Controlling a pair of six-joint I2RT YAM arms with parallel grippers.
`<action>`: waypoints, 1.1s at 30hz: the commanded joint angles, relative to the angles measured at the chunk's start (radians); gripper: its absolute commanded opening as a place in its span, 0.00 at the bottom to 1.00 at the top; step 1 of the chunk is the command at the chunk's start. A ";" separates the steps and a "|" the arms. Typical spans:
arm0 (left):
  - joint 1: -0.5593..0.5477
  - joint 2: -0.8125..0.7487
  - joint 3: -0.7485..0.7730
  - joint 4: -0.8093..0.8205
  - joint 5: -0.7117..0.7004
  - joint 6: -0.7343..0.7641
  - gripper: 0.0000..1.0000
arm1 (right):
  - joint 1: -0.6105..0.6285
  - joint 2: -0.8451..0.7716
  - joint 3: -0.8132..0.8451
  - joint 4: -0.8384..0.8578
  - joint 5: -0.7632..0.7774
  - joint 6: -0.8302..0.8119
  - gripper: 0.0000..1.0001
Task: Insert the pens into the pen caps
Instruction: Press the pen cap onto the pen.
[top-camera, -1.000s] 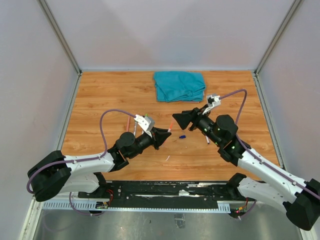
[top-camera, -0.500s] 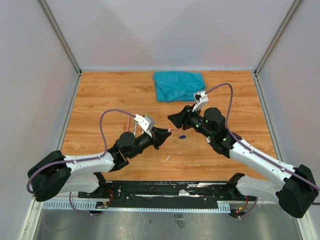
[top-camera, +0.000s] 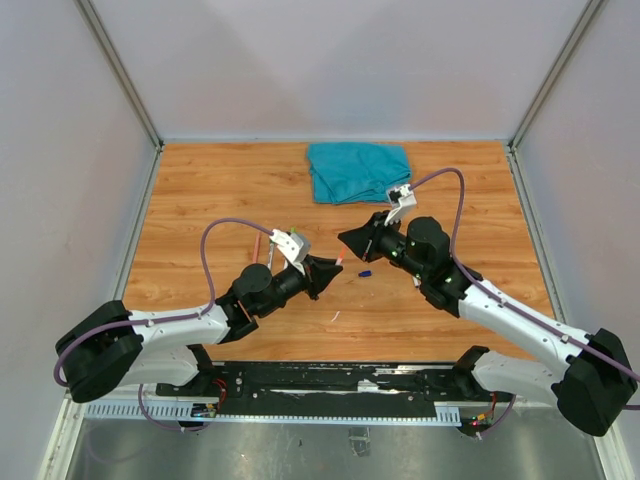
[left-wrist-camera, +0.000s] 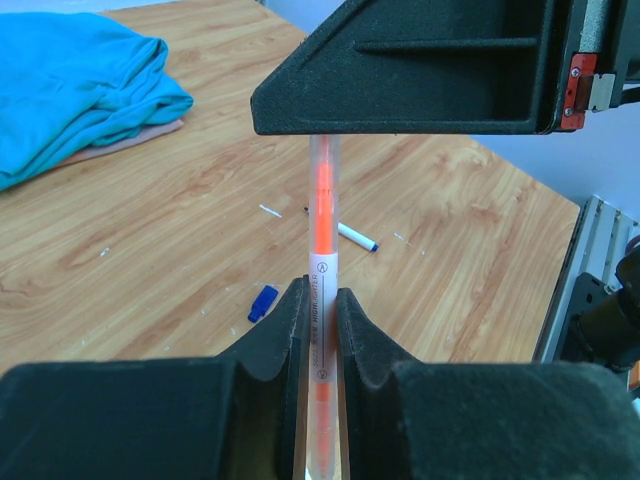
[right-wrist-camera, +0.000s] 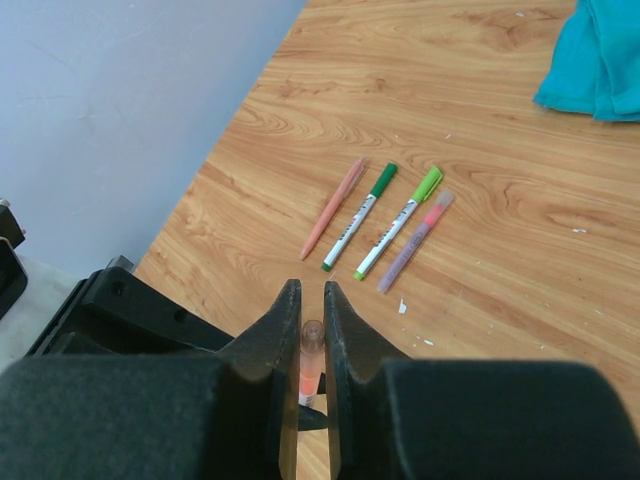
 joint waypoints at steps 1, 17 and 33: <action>-0.004 0.004 0.032 0.047 -0.019 0.006 0.00 | 0.012 0.006 -0.033 -0.017 -0.029 -0.013 0.02; -0.004 -0.002 0.025 0.054 -0.028 0.003 0.01 | 0.073 0.014 -0.196 0.061 -0.044 0.070 0.01; -0.004 0.000 0.024 0.057 -0.028 0.003 0.01 | 0.201 0.055 -0.306 0.150 0.062 0.130 0.01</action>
